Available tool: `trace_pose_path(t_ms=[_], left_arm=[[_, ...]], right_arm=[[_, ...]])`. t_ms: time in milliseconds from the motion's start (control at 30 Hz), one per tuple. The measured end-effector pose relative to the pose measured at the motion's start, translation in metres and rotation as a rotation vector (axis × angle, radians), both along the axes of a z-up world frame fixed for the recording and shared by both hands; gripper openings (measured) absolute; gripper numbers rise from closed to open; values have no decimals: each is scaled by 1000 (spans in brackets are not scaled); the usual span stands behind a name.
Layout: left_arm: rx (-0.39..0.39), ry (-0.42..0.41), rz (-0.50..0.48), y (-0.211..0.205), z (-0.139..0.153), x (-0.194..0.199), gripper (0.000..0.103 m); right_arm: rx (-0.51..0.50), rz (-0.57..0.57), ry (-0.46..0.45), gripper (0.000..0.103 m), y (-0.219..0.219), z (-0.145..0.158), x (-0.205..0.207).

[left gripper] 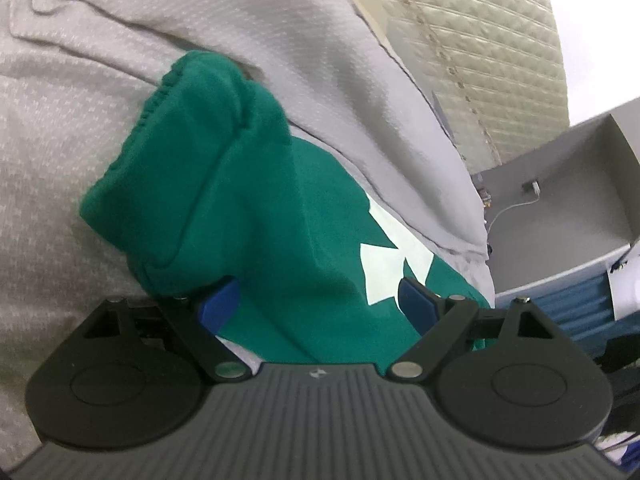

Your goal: Fold large clothes

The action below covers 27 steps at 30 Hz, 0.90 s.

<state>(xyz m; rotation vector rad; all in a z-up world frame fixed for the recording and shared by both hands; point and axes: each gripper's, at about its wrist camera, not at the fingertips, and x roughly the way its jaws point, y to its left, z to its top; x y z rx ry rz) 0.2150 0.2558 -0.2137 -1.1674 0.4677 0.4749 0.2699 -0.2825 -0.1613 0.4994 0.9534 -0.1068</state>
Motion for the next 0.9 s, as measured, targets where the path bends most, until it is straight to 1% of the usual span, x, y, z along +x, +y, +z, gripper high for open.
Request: trace_pose_path(t_ms=[67, 133, 233, 300, 367, 467, 567, 633, 667, 733, 800, 900], left_arm=[[-3, 1, 1, 0, 1, 0, 89], [4, 2, -9, -1, 1, 3, 89], [35, 16, -50, -6, 4, 5, 89], [45, 11, -76, -9, 6, 7, 89], [46, 14, -89, -11, 7, 11, 89], [56, 17, -121, -15, 8, 18, 89], [74, 12, -142, -18, 9, 21, 89], [89, 16, -152, -19, 11, 23, 89], [96, 18, -158, -19, 12, 24, 89], [118, 26, -171, -19, 13, 27, 89], [142, 35, -185, -22, 15, 30, 89], [189, 41, -204, -27, 21, 33, 89]], right_arm=[[30, -10, -35, 9, -9, 11, -3], [-6, -26, -73, 9, -20, 28, -4], [-124, -54, -130, 9, -39, 62, 0], [-189, -88, -166, 9, -54, 90, 7], [-276, -122, -213, 9, -71, 122, 18], [-440, -156, -265, 9, -87, 163, 46], [-600, -163, -324, 9, -93, 190, 75], [-692, -168, -355, 9, -97, 196, 95], [-725, -178, -352, 9, -104, 194, 104], [-740, -213, -335, 9, -119, 185, 118], [-715, -259, -307, 9, -140, 168, 132], [-756, -285, -255, 10, -164, 139, 156]])
